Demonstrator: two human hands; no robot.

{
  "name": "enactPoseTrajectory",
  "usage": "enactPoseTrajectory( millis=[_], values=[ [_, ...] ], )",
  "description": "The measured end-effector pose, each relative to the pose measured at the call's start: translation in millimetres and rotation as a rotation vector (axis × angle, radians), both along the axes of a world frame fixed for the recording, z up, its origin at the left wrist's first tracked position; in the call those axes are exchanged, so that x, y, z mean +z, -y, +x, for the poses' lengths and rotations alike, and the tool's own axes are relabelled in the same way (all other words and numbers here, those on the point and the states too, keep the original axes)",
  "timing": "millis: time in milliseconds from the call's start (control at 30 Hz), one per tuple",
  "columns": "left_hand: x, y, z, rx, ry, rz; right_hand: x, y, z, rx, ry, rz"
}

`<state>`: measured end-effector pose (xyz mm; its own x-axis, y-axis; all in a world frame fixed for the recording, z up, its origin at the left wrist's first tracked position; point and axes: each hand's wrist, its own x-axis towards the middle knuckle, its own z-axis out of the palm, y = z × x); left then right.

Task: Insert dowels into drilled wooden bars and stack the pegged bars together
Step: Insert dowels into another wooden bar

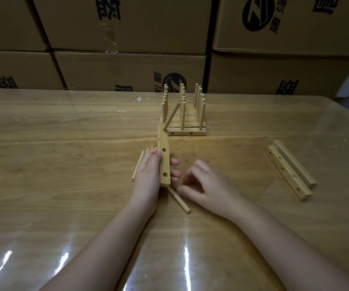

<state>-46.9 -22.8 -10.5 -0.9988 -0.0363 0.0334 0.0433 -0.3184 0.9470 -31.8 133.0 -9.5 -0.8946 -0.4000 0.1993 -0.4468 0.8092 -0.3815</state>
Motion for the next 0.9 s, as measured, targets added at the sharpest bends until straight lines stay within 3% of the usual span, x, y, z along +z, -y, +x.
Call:
enactPoseTrajectory(
  millis=[167, 400, 633, 900],
  values=[
    [0.6, -1.8, -1.4, 0.045, 0.005, 0.002, -0.9, 4.7, 5.9, 0.043, -0.046, 0.134],
    [6.9, -2.8, 2.1, 0.022, 0.018, 0.027, -6.9, 7.8, 0.5, -0.169, -0.059, -0.017],
    [7.5, -1.6, 4.4, 0.029, 0.053, -0.025, -1.0, -3.0, -6.0, -0.368, 0.088, -0.752],
    [3.9, -2.8, 6.2, 0.006, -0.032, -0.206, 3.3, -0.6, -0.6, -0.142, 0.057, -0.748]
  ],
)
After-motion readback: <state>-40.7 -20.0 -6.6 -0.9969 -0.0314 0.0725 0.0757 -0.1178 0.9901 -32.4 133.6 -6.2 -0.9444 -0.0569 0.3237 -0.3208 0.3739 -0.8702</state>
